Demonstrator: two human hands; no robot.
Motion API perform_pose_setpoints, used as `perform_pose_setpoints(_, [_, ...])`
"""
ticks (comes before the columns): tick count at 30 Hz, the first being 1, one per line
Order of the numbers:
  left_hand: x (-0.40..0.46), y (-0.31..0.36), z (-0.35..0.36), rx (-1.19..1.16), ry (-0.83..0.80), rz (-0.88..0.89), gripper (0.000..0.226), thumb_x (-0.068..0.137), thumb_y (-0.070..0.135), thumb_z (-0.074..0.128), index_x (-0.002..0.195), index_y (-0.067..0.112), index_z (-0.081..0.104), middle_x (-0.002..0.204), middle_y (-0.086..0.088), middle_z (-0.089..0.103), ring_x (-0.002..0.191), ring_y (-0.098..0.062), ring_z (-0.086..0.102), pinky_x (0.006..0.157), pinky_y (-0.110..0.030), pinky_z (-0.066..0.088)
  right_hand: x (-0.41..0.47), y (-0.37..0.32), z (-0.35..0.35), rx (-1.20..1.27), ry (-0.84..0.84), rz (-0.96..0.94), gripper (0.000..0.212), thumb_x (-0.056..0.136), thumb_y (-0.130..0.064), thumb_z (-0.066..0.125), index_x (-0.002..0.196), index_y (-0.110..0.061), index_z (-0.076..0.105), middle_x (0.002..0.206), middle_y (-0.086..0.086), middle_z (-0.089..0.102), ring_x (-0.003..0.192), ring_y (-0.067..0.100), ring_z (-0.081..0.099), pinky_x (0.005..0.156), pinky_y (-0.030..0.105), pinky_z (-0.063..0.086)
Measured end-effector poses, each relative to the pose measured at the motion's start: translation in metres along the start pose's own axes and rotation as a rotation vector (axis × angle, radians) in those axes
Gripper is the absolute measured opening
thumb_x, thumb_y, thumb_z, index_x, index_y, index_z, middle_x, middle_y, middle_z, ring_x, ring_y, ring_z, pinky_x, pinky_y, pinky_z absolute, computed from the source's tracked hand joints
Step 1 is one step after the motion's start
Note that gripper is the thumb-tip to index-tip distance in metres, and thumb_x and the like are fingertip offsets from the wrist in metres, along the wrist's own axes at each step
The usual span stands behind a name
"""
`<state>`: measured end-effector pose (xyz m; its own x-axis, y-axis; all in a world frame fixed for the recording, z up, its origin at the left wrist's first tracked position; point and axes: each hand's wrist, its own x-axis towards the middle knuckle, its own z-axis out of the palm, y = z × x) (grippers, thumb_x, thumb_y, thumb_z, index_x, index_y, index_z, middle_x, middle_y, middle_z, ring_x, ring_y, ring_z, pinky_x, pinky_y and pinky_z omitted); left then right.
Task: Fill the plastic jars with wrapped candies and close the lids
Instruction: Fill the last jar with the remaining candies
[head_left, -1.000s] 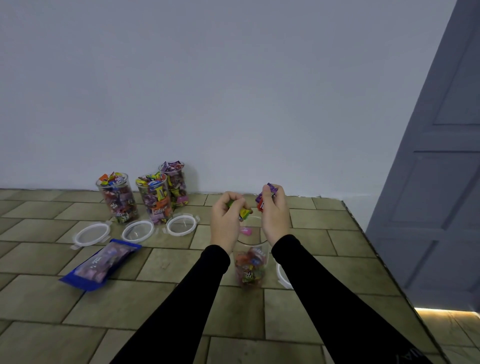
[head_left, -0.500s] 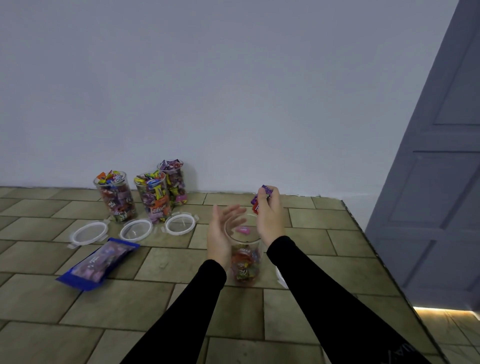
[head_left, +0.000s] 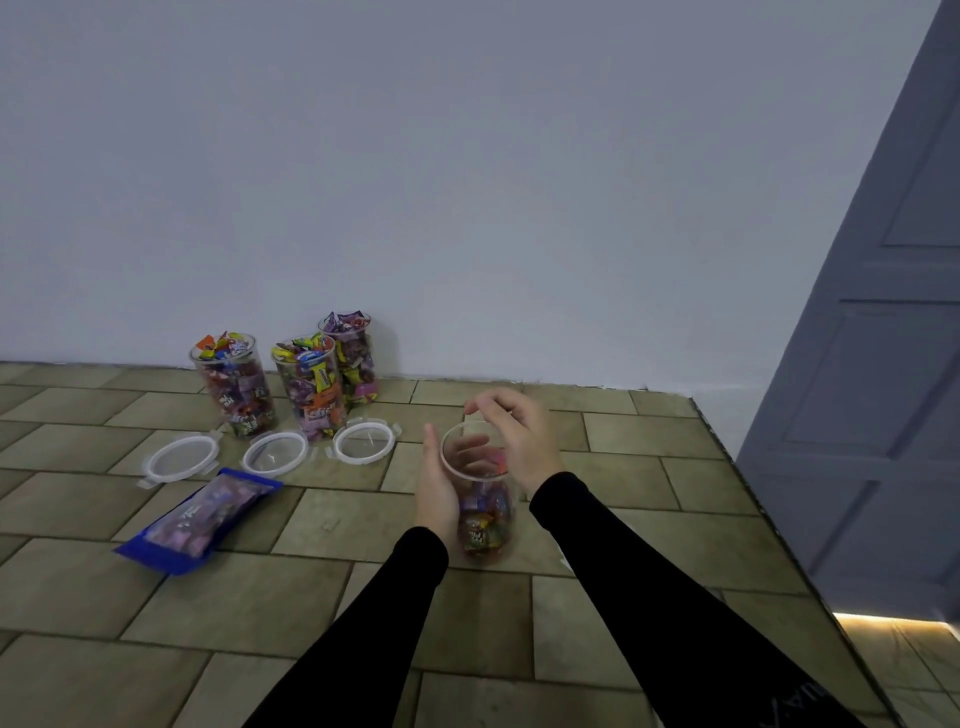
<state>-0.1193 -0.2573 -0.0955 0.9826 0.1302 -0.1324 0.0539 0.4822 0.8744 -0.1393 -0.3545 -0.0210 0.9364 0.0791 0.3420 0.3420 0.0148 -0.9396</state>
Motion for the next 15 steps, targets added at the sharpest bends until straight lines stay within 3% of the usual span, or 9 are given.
perform_pose_setpoints(3, [0.004, 0.000, -0.002, -0.018, 0.040, 0.010, 0.088, 0.070, 0.076, 0.041, 0.093, -0.004, 0.068, 0.083, -0.025, 0.067, 0.072, -0.033, 0.060, 0.067, -0.038, 0.050, 0.000, -0.003, 0.001, 0.078, 0.020, 0.004, 0.022, 0.099, -0.008, 0.042, 0.095, 0.004, 0.061, 0.088, 0.008, 0.059, 0.055, -0.006, 0.056, 0.047, 0.006, 0.041])
perform_pose_setpoints(6, [0.006, 0.003, -0.008, -0.026, 0.047, 0.014, 0.081, 0.086, 0.071, 0.038, 0.092, -0.003, 0.070, 0.096, -0.036, 0.063, 0.086, -0.040, 0.057, 0.085, -0.051, 0.048, 0.015, 0.008, -0.001, 0.181, 0.237, 0.024, 0.028, 0.101, -0.015, 0.036, 0.089, -0.011, 0.061, 0.091, 0.002, 0.060, 0.075, 0.011, 0.051, 0.055, 0.014, 0.040])
perform_pose_setpoints(9, [0.010, 0.009, -0.017, -0.007, 0.036, 0.009, 0.067, 0.100, 0.050, 0.029, 0.091, -0.004, 0.067, 0.083, -0.023, 0.069, 0.078, -0.034, 0.061, 0.076, -0.039, 0.051, 0.037, 0.037, -0.011, 0.112, 0.376, 0.153, 0.024, 0.102, -0.020, 0.039, 0.087, -0.018, 0.058, 0.083, -0.003, 0.058, 0.074, 0.011, 0.050, 0.062, 0.022, 0.037])
perform_pose_setpoints(12, [0.013, 0.011, -0.019, -0.006, 0.024, 0.009, 0.058, 0.101, 0.039, 0.028, 0.092, -0.006, 0.064, 0.082, -0.021, 0.066, 0.074, -0.031, 0.062, 0.073, -0.036, 0.051, 0.049, 0.077, -0.021, -0.225, 0.250, 0.288, 0.012, 0.097, -0.013, 0.050, 0.103, -0.010, 0.060, 0.096, 0.000, 0.059, 0.086, 0.014, 0.054, 0.068, 0.019, 0.039])
perform_pose_setpoints(15, [0.015, 0.010, -0.017, -0.014, 0.019, -0.003, 0.057, 0.101, 0.036, 0.028, 0.089, -0.007, 0.064, 0.070, -0.018, 0.070, 0.063, -0.027, 0.067, 0.064, -0.032, 0.055, 0.058, 0.115, -0.023, -0.619, 0.028, 0.274, 0.025, 0.091, -0.006, 0.060, 0.116, -0.003, 0.062, 0.109, 0.004, 0.056, 0.089, 0.014, 0.059, 0.063, 0.002, 0.038])
